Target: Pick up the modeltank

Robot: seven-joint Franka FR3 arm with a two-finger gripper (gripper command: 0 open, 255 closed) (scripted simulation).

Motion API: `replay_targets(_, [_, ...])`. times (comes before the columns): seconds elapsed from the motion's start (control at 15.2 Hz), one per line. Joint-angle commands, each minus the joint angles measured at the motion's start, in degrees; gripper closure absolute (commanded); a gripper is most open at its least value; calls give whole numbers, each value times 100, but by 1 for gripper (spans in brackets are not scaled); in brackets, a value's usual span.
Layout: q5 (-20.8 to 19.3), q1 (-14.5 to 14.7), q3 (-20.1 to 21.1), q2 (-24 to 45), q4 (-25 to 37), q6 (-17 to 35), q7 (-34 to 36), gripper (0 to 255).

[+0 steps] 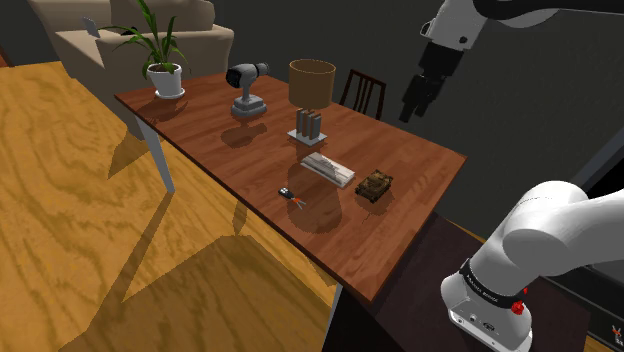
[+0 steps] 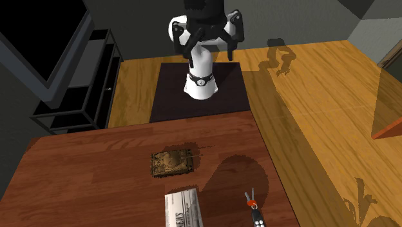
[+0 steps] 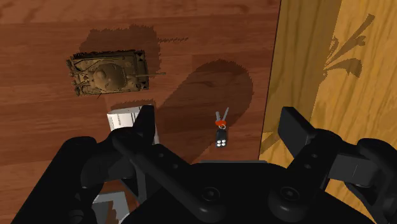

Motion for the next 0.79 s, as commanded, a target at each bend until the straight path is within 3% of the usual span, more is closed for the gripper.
replay_targets(0.0, [0, 0, 0, 0, 0, 0, 0, 0])
replay_targets(0.73, [159, -783, 352, 1492, -730, 1977, 2013, 0])
